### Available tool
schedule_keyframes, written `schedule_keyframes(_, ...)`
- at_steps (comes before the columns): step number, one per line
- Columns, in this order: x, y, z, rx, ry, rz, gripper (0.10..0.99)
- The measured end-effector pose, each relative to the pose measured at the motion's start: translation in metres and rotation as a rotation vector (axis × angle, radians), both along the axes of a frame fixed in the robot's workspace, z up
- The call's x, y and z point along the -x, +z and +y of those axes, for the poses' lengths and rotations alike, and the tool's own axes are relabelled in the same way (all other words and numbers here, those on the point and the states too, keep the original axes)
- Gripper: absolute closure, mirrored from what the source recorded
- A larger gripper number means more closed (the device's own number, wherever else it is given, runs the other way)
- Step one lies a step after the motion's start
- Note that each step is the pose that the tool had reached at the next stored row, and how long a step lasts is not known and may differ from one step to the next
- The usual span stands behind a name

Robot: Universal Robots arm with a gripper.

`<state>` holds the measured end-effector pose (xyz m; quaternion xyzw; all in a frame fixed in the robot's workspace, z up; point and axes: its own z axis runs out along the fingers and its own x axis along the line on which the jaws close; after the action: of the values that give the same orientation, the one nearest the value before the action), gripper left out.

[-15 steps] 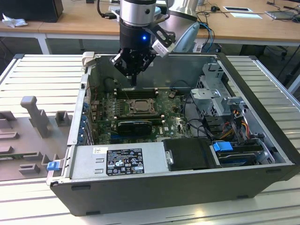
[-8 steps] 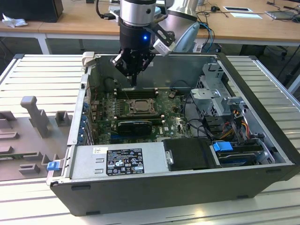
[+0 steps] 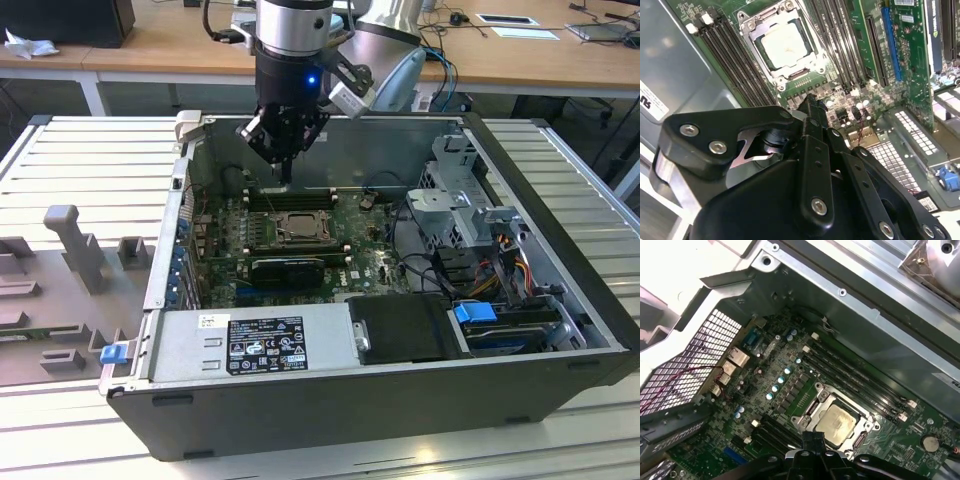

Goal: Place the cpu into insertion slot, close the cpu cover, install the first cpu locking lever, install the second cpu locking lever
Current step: 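Install the first cpu locking lever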

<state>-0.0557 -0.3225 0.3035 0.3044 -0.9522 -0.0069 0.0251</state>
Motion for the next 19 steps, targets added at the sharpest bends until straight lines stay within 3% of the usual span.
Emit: schedule_keyframes(19,0.0,0.0,0.0,0.0,0.163,0.0,0.98)
